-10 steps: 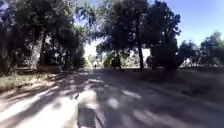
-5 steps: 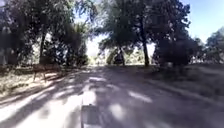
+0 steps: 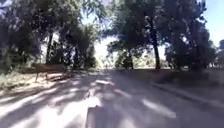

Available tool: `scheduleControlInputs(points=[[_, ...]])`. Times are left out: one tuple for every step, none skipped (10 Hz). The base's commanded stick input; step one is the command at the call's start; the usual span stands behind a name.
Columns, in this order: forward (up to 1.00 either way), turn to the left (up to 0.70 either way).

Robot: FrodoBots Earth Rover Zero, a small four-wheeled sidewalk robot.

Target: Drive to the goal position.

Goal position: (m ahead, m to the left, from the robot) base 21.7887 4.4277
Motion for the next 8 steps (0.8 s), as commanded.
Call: scheduleControlInputs(points=[[1.0,0.0],[1.0,0.0],[1.0,0.0],[1.0,0.0],[1.0,0.0],[1.0,0.0],[1.0,0.0],[1.0,0.0]])
